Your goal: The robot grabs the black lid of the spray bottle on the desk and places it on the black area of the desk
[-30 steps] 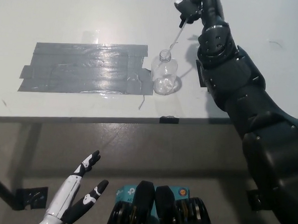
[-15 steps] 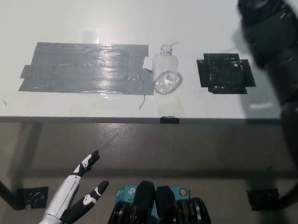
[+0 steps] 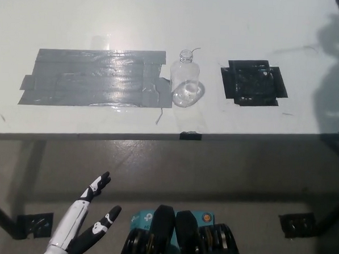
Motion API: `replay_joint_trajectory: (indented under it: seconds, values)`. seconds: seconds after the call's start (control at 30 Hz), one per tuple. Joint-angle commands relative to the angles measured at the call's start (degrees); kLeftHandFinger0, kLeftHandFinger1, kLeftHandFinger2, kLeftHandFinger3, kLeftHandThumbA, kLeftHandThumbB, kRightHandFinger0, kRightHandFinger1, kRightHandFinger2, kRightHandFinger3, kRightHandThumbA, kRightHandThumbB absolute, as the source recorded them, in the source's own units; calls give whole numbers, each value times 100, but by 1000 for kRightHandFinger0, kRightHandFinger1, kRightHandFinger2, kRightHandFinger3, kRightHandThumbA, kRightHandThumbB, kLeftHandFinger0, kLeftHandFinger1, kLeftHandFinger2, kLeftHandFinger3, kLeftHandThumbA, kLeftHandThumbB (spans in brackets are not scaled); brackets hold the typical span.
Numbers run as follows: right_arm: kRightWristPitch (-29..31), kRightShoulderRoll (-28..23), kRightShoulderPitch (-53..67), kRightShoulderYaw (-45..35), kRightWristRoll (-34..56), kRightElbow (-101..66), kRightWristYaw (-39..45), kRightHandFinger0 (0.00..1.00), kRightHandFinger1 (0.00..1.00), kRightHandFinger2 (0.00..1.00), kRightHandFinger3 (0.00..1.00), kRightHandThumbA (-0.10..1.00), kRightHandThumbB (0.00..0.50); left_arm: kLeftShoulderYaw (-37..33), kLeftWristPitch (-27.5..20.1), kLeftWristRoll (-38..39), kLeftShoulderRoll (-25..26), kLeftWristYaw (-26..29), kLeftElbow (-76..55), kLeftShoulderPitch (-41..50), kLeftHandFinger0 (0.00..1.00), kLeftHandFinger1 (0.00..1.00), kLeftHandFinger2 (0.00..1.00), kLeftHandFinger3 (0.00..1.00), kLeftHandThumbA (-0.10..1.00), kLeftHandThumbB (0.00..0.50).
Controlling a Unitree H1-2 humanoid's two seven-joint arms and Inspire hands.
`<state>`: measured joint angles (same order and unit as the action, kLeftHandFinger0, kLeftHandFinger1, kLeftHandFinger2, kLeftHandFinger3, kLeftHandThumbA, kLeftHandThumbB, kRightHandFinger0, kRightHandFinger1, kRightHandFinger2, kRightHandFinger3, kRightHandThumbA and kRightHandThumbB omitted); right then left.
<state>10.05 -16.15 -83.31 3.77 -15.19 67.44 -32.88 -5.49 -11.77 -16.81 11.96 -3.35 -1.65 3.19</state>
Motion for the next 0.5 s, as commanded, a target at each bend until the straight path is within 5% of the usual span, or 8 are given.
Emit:
replay_joint_trajectory:
  seconds: [0.0,0.1,0.13,0.33,0.47]
  values:
    - [352,174,220,250,-249,64,-216,0,25,528,669,-100,145,116,-256,35,56,149,-93,111,1000,1000,1000,1000,845,161]
    - [453,384,419,451,-308,563,-306,0,0,468,581,-100,167,167,-233,1,30,188,-141,155,1000,1000,1000,1000,837,153]
    - [489,447,498,511,-301,763,-235,0,0,460,576,-100,139,183,-228,10,23,193,-154,175,1000,1000,1000,1000,838,160]
    - [489,532,871,906,-404,1204,-25,0,180,712,663,-100,126,220,-127,-26,46,146,-246,183,1000,1000,1000,1000,868,172]
    - [449,487,1018,972,-317,1317,-73,0,138,598,630,-100,142,248,-131,-27,56,131,-263,135,1000,1000,1000,1000,861,161]
